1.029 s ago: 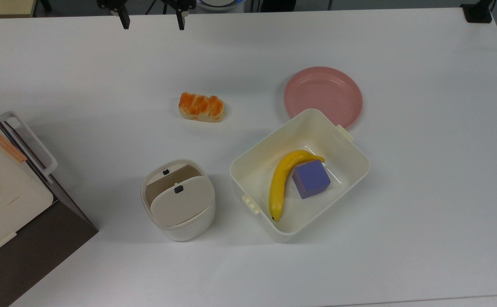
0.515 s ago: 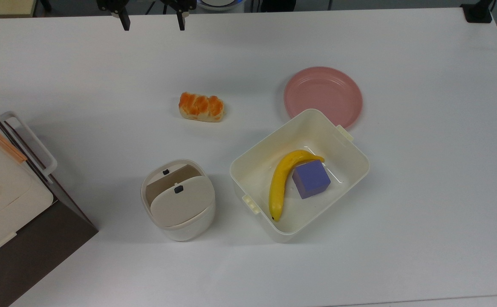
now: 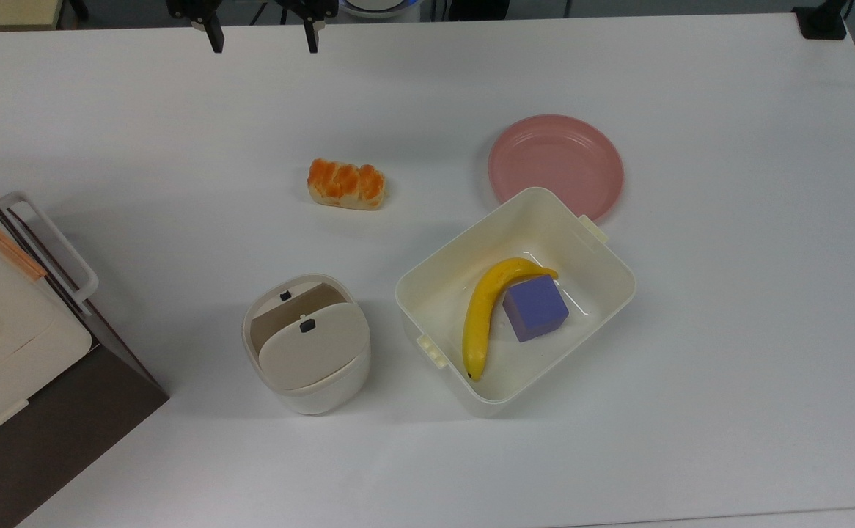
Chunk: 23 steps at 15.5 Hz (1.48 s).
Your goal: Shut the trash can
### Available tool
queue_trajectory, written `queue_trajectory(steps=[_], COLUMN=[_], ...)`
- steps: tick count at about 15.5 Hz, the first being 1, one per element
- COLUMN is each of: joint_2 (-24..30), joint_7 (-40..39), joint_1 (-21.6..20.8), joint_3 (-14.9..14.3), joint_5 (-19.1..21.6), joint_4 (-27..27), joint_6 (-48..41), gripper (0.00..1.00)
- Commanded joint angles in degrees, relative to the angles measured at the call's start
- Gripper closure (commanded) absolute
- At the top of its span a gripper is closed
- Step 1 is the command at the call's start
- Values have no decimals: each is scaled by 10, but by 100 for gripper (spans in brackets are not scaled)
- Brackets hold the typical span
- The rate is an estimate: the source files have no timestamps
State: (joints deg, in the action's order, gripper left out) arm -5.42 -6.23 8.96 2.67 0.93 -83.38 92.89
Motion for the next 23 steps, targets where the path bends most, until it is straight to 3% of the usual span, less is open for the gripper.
queue_trajectory(steps=[1,2,3,4,5,6,7,11,16,22,23], joint_2=[12,12,10,9,3,-1,-11,-69,-102,-161,-172], joint_7=[10,9,10,11,15,17,15,28,65,228,284], joint_1=[-12,-12,-12,-12,-12,-12,-12,-28,-26,-25,-25], joint_3=[-12,-12,-12,-10,-10,-8,-5,-5,-4,-1,1], joint_5=[6,6,5,5,5,-2,-5,-26,-21,-22,-26], joint_4=[-20,-20,-20,-19,-17,-16,-13,30,61,110,114], joint_6=[30,33,36,40,44,51,62,76,137,241,268], gripper=[0,3,14,49,77,94,100,100,100,100,100])
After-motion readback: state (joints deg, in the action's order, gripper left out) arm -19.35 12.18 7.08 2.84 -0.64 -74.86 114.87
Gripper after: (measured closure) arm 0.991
